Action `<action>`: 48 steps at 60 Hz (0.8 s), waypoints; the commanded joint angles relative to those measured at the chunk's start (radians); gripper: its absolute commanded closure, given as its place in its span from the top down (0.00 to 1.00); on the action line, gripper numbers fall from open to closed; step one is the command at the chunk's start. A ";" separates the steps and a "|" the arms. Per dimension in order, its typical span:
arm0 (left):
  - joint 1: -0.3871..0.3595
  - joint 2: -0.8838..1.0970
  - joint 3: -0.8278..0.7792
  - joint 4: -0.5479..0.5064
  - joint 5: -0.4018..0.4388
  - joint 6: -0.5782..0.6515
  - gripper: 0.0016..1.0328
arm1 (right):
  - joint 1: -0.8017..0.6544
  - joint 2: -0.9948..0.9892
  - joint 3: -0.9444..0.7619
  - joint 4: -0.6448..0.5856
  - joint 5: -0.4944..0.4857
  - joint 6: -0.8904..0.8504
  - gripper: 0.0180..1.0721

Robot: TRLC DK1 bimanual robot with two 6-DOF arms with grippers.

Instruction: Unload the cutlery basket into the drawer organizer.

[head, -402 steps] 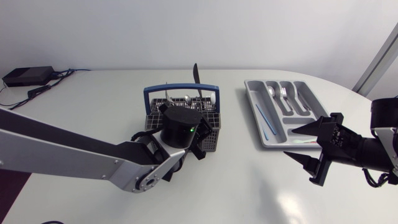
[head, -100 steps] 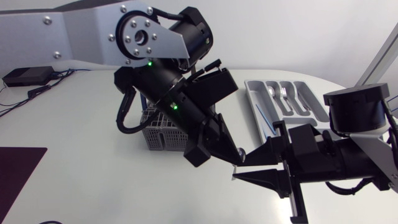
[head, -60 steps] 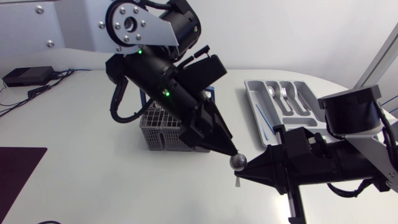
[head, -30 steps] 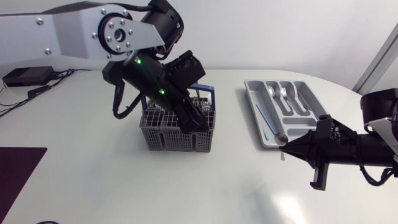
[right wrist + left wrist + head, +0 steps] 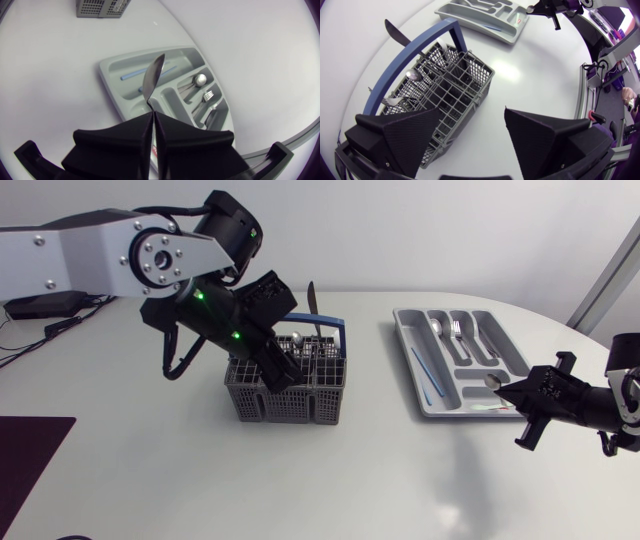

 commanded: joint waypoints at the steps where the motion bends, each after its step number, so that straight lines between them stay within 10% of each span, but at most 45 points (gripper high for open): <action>1: 0.013 -0.026 -0.032 0.006 0.001 -0.016 0.96 | -0.015 0.066 0.027 0.060 0.029 -0.039 0.05; 26: 0.043 -0.052 -0.064 0.016 -0.001 -0.013 0.96 | 0.055 0.271 0.008 0.310 0.267 -0.078 0.06; 48: 0.065 -0.067 -0.078 0.017 -0.016 -0.016 0.96 | 0.090 0.334 -0.008 0.389 0.341 -0.078 0.35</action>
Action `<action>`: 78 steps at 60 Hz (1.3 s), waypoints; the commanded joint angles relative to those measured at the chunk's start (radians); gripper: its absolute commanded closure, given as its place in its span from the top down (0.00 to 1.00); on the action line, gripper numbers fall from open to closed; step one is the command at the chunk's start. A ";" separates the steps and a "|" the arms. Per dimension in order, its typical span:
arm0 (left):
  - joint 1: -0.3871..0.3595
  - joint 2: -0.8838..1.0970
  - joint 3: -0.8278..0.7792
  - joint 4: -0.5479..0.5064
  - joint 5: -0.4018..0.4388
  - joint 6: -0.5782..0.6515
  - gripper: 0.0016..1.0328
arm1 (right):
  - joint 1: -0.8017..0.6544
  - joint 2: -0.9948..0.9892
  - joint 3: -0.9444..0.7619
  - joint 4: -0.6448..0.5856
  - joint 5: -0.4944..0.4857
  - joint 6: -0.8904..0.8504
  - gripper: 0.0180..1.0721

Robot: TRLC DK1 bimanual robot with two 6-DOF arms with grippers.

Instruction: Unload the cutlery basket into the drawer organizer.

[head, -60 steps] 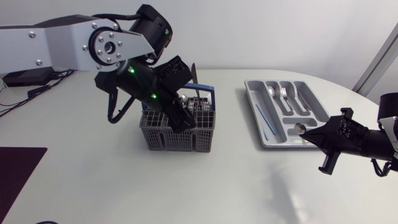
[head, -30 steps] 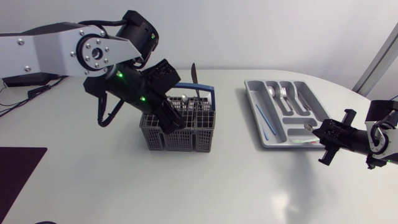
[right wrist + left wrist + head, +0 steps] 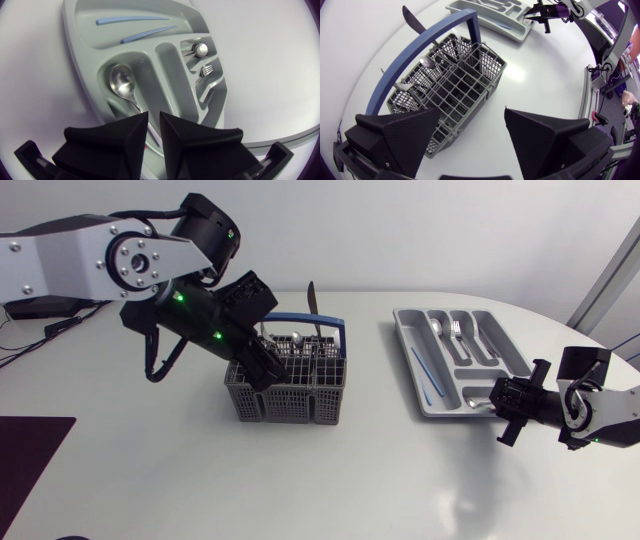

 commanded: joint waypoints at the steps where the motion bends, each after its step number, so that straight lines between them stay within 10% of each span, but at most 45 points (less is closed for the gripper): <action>1: 0.011 -0.023 -0.030 0.006 -0.010 -0.016 0.96 | 0.005 0.014 -0.022 0.014 0.010 -0.025 0.39; 11: 0.024 -0.029 -0.050 0.024 -0.027 -0.018 0.96 | 0.001 -0.078 -0.052 0.001 0.003 -0.001 0.67; 42: 0.098 -0.071 -0.194 0.192 -0.064 -0.036 0.95 | 0.495 -0.603 -0.006 -0.492 -0.115 0.598 0.66; 51: 0.109 -0.092 -0.220 0.205 -0.064 -0.036 0.95 | 0.650 -0.552 0.075 -0.486 -0.105 0.765 0.54; 64: 0.139 -0.100 -0.251 0.244 -0.065 -0.034 0.95 | 0.772 -0.351 0.199 -0.421 -0.105 0.891 0.11; 78: 0.147 -0.074 -0.259 0.298 -0.064 -0.047 0.95 | 0.823 -0.159 0.308 -0.337 -0.082 0.946 0.09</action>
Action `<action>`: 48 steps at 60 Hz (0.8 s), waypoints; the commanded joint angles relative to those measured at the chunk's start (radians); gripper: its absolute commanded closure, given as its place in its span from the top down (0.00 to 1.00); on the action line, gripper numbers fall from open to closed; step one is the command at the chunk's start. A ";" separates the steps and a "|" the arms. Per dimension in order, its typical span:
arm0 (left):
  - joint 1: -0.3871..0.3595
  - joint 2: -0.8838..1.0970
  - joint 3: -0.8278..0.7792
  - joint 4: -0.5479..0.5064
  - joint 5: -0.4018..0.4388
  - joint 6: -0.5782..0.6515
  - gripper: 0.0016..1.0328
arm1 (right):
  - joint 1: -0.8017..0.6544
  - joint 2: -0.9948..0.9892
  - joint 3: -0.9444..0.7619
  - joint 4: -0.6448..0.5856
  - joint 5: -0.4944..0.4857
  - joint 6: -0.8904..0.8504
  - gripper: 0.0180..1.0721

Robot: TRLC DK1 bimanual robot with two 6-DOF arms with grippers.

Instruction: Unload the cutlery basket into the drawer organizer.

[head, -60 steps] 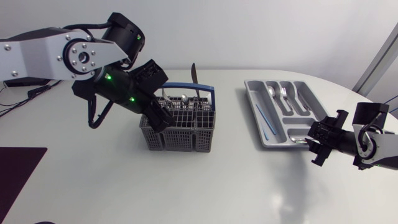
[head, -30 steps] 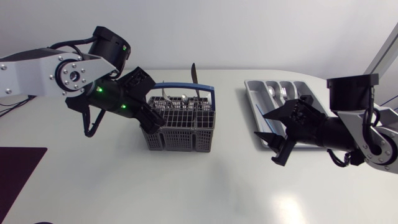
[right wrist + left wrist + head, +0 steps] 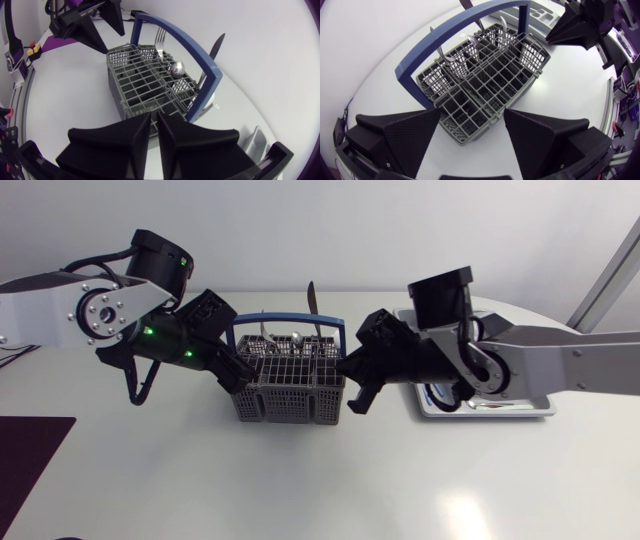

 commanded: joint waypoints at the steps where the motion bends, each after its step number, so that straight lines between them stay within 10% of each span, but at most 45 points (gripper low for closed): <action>1: 0.003 0.019 -0.014 0.016 -0.006 -0.025 0.95 | 0.010 0.069 0.050 0.024 0.012 0.037 0.09; 30: 0.008 0.033 -0.013 0.012 -0.004 -0.034 0.95 | -0.015 -0.003 0.014 0.008 0.016 0.024 0.08; 48: 0.017 -0.117 -0.102 -0.091 -0.004 0.066 0.95 | -0.282 0.014 0.036 -0.003 -0.142 0.044 0.08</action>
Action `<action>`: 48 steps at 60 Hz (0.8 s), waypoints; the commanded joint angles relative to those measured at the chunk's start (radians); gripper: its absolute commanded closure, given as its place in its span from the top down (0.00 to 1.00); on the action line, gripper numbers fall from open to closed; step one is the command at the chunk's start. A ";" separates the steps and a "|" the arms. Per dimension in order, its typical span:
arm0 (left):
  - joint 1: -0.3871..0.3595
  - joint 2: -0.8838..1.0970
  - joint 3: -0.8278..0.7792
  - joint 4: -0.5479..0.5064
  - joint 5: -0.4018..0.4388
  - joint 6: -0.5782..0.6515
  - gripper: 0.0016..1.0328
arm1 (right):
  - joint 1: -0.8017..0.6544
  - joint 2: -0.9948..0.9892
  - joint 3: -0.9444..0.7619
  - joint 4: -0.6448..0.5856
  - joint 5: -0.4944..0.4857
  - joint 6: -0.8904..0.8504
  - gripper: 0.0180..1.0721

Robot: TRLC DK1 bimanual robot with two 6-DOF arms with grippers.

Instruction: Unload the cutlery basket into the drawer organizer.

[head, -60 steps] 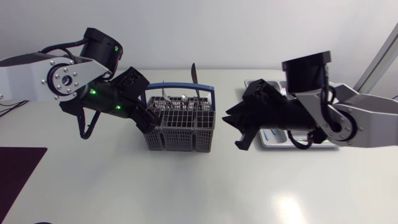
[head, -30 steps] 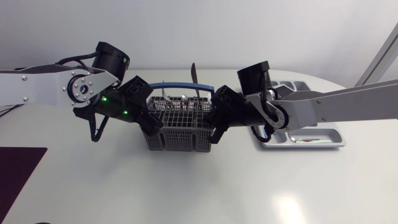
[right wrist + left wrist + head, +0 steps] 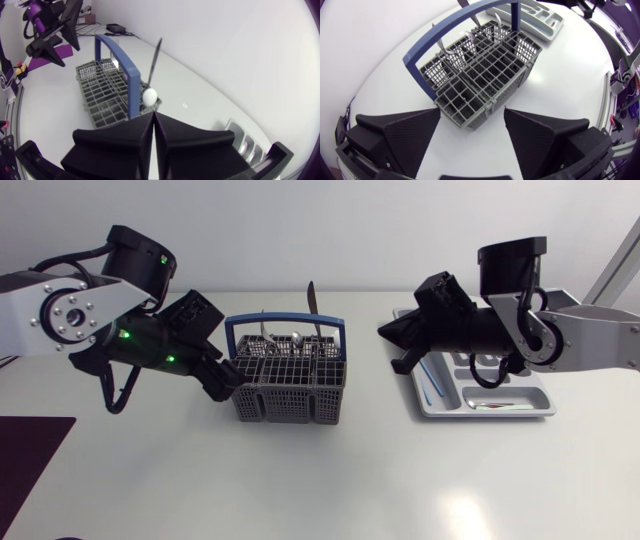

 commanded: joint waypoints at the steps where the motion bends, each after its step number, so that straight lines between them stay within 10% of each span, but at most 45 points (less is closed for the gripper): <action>1: 0.010 -0.027 -0.065 -0.022 -0.006 0.048 0.95 | -0.050 0.089 0.021 -0.001 -0.027 0.038 0.08; 48: 0.107 0.068 -0.174 0.076 -0.003 0.169 0.95 | 0.056 0.584 0.489 -0.107 -0.159 0.133 0.08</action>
